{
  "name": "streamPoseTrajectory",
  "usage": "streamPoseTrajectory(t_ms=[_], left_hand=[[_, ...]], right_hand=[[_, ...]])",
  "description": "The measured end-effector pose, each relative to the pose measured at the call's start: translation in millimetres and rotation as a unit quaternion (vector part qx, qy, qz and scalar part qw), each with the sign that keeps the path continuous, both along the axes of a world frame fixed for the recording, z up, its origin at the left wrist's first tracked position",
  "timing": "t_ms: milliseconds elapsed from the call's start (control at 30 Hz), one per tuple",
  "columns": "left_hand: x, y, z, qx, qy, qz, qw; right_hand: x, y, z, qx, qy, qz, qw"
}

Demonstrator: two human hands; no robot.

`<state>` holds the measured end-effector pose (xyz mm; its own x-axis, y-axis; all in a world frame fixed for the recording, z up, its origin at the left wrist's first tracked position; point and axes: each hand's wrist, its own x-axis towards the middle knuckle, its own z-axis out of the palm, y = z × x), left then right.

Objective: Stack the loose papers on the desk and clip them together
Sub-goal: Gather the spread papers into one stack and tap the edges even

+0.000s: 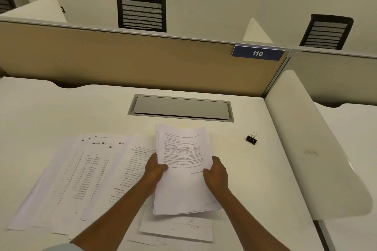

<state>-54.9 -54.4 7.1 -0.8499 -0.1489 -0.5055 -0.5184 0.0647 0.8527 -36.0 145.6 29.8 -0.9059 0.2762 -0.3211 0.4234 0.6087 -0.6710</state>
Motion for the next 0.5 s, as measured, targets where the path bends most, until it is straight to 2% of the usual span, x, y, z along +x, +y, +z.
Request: streamPoseTrajectory(t_ms=[133,300,400,500], left_hand=[[10.3,-0.6,9.9,-0.026,0.026,-0.049,0.998],[28.0,-2.8,6.2,-0.114,0.031,-0.107,0.987],[33.8,1.4,0.5,-0.232,0.008,-0.144,0.962],[36.8,8.2,-2.1,-0.331,-0.032,-0.154,0.931]], right_hand=[[21.0,1.6,-3.7,-0.005,-0.023,-0.044,0.999],[49.7,-5.9,-12.8,0.057,-0.076,-0.061,0.994],[55.7,-14.2,-12.6,0.103,-0.11,-0.057,0.987],[55.0,-19.7,-9.8,0.1,-0.114,-0.05,0.987]])
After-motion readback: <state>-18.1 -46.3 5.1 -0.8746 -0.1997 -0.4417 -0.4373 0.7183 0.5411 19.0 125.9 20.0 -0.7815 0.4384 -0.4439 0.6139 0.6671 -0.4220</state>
